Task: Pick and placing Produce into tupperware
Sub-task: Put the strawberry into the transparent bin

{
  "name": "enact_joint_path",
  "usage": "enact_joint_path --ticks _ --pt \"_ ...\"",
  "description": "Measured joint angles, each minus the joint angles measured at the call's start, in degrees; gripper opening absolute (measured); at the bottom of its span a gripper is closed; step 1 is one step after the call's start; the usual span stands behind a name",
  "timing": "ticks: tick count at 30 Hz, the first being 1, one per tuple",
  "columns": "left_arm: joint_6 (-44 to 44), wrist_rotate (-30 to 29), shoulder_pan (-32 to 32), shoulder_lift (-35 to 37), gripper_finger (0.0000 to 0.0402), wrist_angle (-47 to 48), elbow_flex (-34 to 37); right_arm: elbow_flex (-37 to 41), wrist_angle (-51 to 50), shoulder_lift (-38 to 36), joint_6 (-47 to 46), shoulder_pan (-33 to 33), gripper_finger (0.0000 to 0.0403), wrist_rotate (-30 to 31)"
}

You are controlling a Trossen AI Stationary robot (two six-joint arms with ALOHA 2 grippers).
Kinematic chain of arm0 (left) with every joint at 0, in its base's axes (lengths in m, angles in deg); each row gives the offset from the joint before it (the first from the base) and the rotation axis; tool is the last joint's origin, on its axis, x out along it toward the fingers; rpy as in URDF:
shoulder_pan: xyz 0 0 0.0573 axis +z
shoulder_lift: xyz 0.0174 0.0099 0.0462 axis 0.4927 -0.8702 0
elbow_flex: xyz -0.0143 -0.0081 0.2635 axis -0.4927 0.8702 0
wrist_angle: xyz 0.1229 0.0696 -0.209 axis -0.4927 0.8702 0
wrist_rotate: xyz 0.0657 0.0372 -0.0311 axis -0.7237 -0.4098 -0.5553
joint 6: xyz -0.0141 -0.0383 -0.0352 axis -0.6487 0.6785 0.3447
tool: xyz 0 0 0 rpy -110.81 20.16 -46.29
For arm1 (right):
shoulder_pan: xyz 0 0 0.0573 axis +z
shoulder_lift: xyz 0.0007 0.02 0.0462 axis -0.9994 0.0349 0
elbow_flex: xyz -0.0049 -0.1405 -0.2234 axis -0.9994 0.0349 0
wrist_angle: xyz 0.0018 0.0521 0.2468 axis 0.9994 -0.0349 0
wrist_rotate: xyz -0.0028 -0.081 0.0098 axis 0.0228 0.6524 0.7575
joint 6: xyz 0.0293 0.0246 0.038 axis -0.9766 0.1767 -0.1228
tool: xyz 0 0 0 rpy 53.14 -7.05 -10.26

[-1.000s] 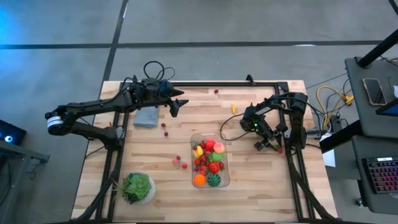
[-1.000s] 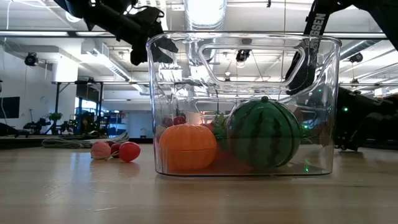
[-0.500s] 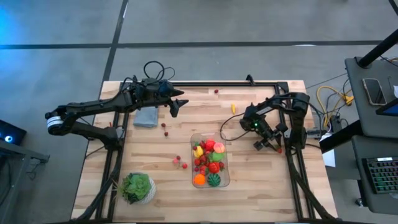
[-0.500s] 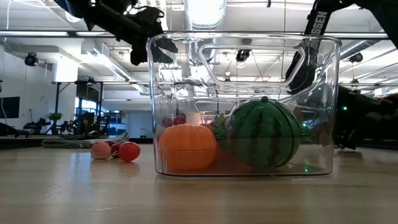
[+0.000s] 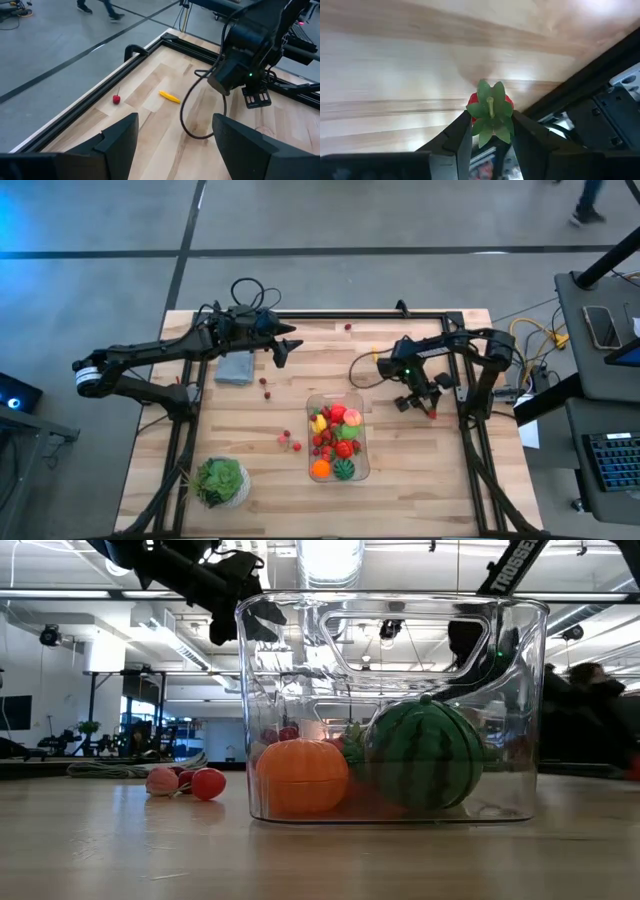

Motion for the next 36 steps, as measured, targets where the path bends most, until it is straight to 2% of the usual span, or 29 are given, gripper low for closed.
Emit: enact_joint_path --ticks 9,17,23,27,36 --pt "0.0 0.01 0.0 0.0 0.024 -0.02 0.0 -10.15 0.42 -5.27 -5.6 0.0 0.0118 0.42" --pt "0.0 0.01 0.0 0.0 0.024 0.24 0.0 -22.73 1.44 -11.41 -10.41 2.35 0.0118 1.91" --pt "0.0 0.01 0.0 0.02 0.024 0.34 0.0 -32.01 9.99 -15.11 -10.75 7.83 0.0118 0.26" --pt "0.0 0.02 0.0 0.02 0.024 0.71 0.0 -36.56 15.69 -14.84 -10.4 13.22 0.0118 -0.92" --pt "-0.44 0.05 0.0 0.02 0.024 6.76 0.0 -40.68 15.67 -7.45 -8.38 23.93 0.0118 -1.11"
